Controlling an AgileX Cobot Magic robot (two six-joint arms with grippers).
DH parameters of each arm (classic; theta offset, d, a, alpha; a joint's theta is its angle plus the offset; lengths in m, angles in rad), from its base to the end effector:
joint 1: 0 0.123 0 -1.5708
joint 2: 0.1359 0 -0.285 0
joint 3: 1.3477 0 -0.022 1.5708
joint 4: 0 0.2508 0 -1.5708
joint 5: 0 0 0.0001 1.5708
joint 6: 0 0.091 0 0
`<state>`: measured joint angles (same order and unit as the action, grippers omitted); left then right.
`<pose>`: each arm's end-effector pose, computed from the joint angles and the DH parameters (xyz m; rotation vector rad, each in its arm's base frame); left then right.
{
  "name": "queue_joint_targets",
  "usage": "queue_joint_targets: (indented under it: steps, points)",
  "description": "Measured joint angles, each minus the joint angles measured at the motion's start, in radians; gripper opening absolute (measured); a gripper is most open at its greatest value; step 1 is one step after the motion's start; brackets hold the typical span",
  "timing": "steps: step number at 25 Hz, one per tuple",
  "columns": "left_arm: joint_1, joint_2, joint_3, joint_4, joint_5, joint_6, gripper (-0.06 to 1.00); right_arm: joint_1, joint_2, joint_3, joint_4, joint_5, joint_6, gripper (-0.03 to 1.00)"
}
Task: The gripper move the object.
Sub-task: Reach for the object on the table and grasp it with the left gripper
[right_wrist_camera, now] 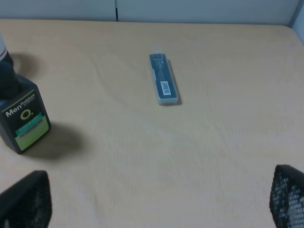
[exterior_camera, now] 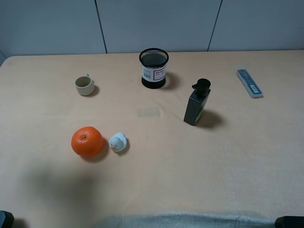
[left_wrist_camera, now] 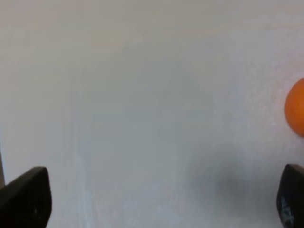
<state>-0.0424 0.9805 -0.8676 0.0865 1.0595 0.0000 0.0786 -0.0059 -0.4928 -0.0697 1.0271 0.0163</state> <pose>0.1687 -0.0003 0.3144 0.0876 2.6514 0.1001 -0.0032 -0.0057 0.2782 -0.0609 2.0092 -0.0224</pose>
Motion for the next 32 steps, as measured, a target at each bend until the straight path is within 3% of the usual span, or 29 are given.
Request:
queue_joint_targets:
  steps: [10,22,32]
  points:
    - [-0.095,0.271,-0.156,0.001,-0.018,0.000,0.93,0.000,0.000,0.000,0.000,0.000,0.000,0.69]
    - [-0.215,0.529,-0.353,0.060,-0.019,-0.100,0.92,0.000,0.000,0.000,0.000,0.000,0.000,0.69]
    - [-0.258,0.739,-0.511,0.071,-0.017,-0.158,0.92,0.000,0.000,0.000,0.000,0.000,0.000,0.69]
